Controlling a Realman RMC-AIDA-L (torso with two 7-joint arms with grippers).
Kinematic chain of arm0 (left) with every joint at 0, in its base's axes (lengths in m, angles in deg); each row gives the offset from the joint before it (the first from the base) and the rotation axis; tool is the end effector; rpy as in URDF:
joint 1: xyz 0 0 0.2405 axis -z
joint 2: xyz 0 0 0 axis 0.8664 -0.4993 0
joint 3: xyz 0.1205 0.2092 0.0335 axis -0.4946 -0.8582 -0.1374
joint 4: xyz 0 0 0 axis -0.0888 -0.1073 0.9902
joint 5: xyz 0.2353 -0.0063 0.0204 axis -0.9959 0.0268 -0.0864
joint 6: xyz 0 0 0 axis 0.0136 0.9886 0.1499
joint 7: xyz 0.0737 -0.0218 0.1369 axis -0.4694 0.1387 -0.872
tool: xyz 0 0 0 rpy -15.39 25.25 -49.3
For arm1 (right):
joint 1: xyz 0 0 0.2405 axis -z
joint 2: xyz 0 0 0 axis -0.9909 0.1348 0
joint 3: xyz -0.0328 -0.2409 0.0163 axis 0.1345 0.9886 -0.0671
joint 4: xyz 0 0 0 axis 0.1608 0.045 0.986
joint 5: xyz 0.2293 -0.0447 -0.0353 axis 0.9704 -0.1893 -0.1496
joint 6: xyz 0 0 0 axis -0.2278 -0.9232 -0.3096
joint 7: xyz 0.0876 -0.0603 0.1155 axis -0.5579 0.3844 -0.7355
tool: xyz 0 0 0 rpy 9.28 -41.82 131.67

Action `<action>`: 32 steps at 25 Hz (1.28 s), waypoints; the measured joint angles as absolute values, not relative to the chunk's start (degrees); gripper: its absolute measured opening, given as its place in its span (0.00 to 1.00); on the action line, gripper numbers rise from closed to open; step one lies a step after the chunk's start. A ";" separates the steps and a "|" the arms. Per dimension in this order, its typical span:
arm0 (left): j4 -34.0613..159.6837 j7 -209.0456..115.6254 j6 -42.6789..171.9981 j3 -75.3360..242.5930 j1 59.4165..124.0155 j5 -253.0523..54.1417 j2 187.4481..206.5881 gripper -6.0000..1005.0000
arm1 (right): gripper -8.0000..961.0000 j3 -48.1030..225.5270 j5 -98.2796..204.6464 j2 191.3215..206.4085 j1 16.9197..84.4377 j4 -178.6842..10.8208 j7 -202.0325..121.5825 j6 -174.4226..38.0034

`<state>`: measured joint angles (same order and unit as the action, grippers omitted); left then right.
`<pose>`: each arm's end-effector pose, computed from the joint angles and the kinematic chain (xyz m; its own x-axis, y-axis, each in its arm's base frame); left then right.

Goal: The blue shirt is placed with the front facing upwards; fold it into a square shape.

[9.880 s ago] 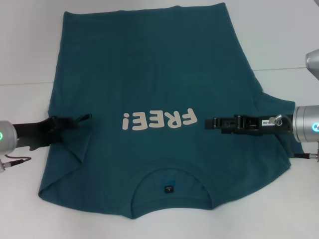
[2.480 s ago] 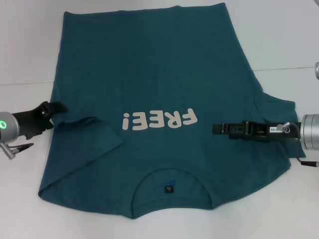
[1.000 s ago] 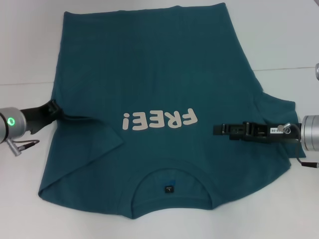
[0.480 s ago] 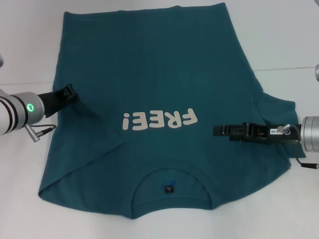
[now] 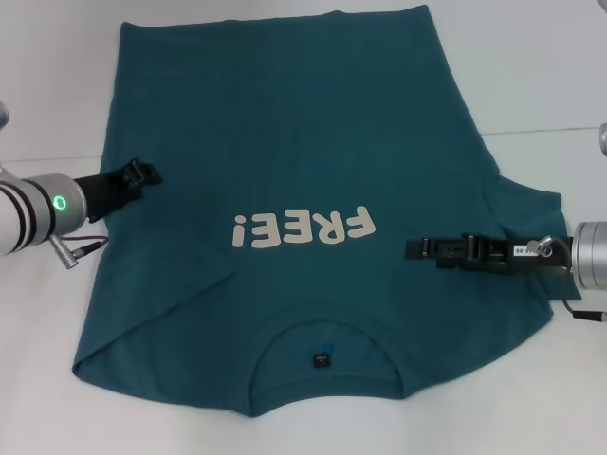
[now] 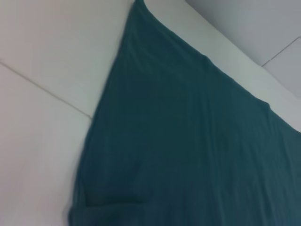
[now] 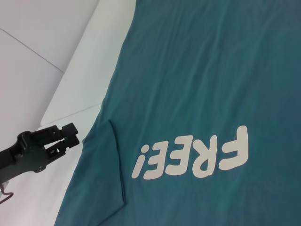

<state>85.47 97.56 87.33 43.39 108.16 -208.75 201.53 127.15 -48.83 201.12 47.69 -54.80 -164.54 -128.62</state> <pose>-0.2626 0.4873 -0.0256 0.0384 0.6491 0.7598 0.9869 0.0946 -0.1307 0.2905 0.4008 -0.0020 0.2371 -0.8316 -0.5023 -0.9640 -0.2655 -0.0154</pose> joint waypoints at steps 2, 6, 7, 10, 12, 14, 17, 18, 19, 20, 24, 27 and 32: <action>86.54 97.55 89.37 43.27 107.87 -208.75 201.54 0.33 | 0.75 127.15 -48.82 201.12 47.70 -54.81 -164.49 -128.60; 91.87 96.91 100.49 43.10 105.39 -208.77 201.32 0.41 | 0.75 126.96 -48.79 201.10 47.72 -54.80 -164.44 -128.00; 95.58 95.72 107.25 43.25 103.38 -208.77 201.16 0.43 | 0.75 126.41 -48.78 201.06 47.72 -54.70 -164.42 -127.45; 99.78 93.67 114.66 43.38 100.89 -208.78 201.18 0.51 | 0.75 125.59 -48.76 201.03 47.72 -54.45 -164.18 -127.29; 104.24 88.84 122.99 43.44 97.72 -208.50 201.49 0.59 | 0.75 124.42 -48.75 201.04 47.71 -54.30 -163.16 -127.28; 107.28 82.01 129.96 43.46 94.65 -207.17 201.83 0.67 | 0.75 123.03 -48.72 201.07 47.72 -54.34 -161.44 -127.38; 110.07 66.33 140.17 43.47 87.68 -201.17 203.11 0.80 | 0.75 121.07 -48.27 201.23 47.90 -54.65 -159.88 -128.22; 110.07 66.33 140.17 43.47 87.68 -201.17 203.11 0.80 | 0.75 121.07 -48.27 201.23 47.90 -54.65 -159.88 -128.22; 110.28 62.88 141.91 43.48 86.20 -199.46 203.48 0.80 | 0.75 121.02 -48.17 201.25 47.96 -54.55 -159.70 -128.60; 110.37 60.85 142.83 43.49 85.35 -198.61 203.69 0.80 | 0.75 121.01 -48.11 201.26 48.06 -54.42 -159.47 -129.05; 110.46 54.27 147.40 43.50 81.91 -195.64 204.93 0.80 | 0.75 120.61 -48.03 200.58 48.13 -54.17 -158.47 -132.01; 110.00 54.19 148.99 43.58 80.66 -195.52 205.57 0.80 | 0.75 120.07 -48.02 198.87 48.10 -53.96 -158.25 -136.70; 108.21 56.63 149.37 44.92 80.70 -195.35 205.83 0.80 | 0.75 117.49 -48.01 196.74 48.78 -53.53 -160.33 -139.29</action>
